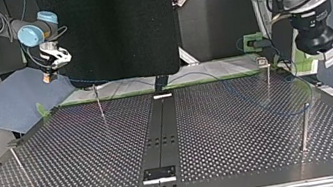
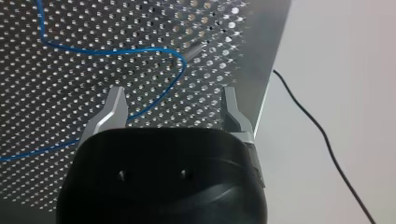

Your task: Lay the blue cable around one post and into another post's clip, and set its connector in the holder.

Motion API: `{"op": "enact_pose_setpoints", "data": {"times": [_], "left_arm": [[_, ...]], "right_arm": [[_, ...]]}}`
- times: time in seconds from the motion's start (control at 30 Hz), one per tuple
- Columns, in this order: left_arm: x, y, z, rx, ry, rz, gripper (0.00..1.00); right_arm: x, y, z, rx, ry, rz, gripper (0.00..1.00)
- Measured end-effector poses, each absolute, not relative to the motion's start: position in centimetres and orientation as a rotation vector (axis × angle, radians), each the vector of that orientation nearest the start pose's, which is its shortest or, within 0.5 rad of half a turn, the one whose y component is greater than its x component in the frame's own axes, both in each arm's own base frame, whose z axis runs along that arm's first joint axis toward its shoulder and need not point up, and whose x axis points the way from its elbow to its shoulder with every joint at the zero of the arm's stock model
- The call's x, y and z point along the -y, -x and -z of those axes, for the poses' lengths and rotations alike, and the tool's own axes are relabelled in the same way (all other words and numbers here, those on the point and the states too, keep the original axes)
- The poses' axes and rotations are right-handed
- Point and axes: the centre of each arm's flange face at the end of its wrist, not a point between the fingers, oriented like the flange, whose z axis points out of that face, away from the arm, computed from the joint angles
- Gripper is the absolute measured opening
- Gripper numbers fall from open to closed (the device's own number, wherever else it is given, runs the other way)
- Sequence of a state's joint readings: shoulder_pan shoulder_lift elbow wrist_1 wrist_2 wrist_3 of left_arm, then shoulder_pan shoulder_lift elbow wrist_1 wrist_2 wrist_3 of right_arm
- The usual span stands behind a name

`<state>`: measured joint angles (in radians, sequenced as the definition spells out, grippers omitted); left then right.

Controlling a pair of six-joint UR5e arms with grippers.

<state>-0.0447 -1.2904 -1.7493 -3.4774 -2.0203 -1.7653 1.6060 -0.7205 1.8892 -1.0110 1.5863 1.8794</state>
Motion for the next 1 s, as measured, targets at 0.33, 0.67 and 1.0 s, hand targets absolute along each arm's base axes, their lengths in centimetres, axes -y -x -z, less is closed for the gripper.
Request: {"op": "enact_pose_setpoints", "data": {"times": [0.33, 0.67, 1.0], "left_arm": [[10.5, -32.3, -48.8, -1.811, 0.438, -0.256, 1.00], [10.4, -31.2, -48.4, -1.895, 0.433, -0.286, 1.00], [10.4, -30.1, -48.1, -1.971, 0.425, -0.312, 1.00]], "right_arm": [[55.0, -15.3, 3.2, 1.554, -1.168, -1.349, 0.00], [55.0, -15.4, 3.2, 1.553, -1.169, -1.351, 0.00], [55.0, -15.4, 3.2, 1.552, -1.169, -1.351, 0.00]]}}
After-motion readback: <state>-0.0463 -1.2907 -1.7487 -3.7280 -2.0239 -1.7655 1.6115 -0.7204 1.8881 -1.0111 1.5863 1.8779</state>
